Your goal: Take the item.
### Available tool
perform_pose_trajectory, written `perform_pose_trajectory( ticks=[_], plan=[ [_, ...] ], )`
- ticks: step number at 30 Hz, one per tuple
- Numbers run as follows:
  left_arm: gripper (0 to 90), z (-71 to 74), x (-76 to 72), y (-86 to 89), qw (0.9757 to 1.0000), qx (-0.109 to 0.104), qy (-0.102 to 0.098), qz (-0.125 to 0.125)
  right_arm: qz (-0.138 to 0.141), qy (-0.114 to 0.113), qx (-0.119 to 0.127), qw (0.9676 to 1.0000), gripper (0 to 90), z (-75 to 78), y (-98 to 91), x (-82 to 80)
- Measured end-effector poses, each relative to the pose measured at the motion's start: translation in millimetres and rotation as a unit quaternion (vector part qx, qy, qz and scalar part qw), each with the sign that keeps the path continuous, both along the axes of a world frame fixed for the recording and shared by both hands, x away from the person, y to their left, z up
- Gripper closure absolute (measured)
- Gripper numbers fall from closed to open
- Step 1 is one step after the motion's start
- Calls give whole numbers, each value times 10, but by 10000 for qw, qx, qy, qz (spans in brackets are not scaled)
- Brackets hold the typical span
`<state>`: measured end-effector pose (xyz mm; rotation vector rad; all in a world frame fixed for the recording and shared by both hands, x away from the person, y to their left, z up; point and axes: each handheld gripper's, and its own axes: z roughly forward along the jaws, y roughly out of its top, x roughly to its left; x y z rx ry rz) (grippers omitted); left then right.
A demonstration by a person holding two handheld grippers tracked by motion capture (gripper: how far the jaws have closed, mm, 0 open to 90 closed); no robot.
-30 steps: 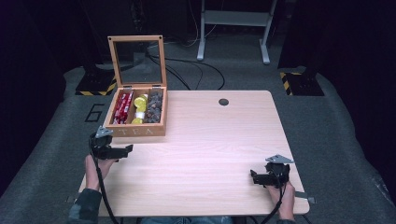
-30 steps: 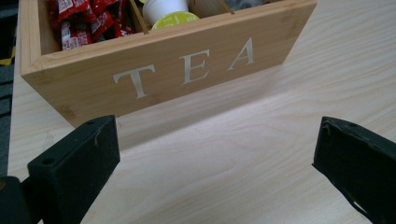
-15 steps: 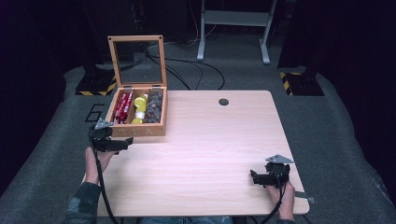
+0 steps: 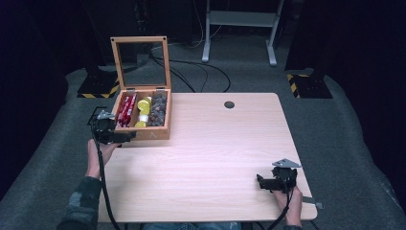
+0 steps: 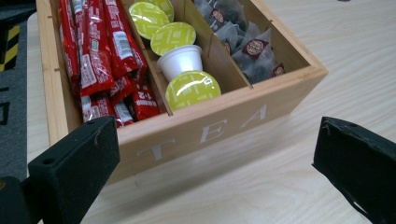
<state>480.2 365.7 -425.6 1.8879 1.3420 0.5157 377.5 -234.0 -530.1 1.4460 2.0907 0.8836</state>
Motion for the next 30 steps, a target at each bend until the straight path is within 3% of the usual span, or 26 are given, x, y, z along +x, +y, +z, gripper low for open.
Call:
perform_pose_trajectory(
  ticks=[7,11,14,19,27,30],
  plan=[
    [30,54,138,33,10000,-10,12,30,0,-1,3,10000,0,0,0,0],
    [39,87,238,57,9999,-124,18,35,1,-3,2,10000,0,0,0,0],
    [51,101,310,78,9999,-108,102,20,1,-3,2,10000,0,0,0,0],
    [74,124,434,120,9995,-267,136,129,3,-3,1,10000,0,0,0,1],
    [152,113,592,188,9996,-160,116,213,9,1,-1,10000,0,0,-1,1],
    [226,101,636,209,9995,-87,119,296,8,-1,0,10000,0,0,0,1]
  ],
)
